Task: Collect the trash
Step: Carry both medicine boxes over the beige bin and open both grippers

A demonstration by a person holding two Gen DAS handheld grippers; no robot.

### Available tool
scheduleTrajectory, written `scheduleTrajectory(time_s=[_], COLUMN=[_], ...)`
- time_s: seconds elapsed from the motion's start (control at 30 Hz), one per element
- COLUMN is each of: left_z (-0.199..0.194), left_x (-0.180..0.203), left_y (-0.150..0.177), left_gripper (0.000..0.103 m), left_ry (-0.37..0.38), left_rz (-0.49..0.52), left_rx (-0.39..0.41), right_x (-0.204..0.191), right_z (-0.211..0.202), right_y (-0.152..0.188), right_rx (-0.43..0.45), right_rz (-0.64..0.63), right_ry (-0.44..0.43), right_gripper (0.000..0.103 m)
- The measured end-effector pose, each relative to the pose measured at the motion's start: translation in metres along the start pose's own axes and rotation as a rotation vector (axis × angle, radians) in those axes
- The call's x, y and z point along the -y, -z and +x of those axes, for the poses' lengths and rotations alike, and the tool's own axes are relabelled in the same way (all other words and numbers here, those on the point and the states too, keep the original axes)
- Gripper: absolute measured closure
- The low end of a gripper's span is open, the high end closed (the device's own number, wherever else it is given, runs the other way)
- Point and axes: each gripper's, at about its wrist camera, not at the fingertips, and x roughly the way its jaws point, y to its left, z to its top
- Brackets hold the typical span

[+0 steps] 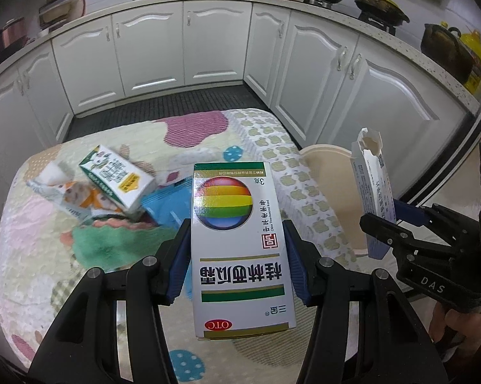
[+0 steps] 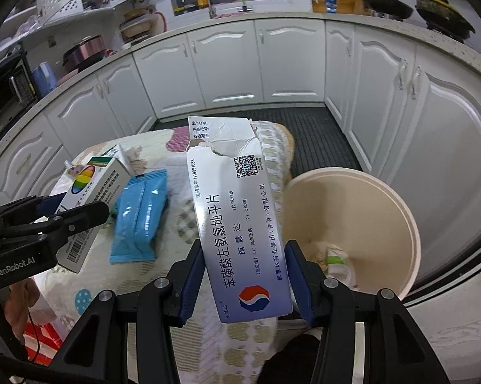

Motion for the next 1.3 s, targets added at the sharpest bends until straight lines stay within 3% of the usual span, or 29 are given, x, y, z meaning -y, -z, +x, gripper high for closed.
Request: scheduleTrajectory(time_s=[0.7, 1.3], left_z=[0.045, 0.110], left_x=[0.081, 0.138], left_y=[-0.026, -0.048], left_gripper=[0.051, 0.051], left_ry=[0.112, 0.176], left_rz=[0.053, 0.098], left_rx=[-0.055, -0.138], right_x=[0.080, 0.139], right_z=[0.004, 0.023], right_y=[0.016, 0.025], right_rx=[-0.035, -0.059], right_rz=[0.152, 0.269], right_ry=[0.103, 0.138], right_gripper=[0.055, 0.055])
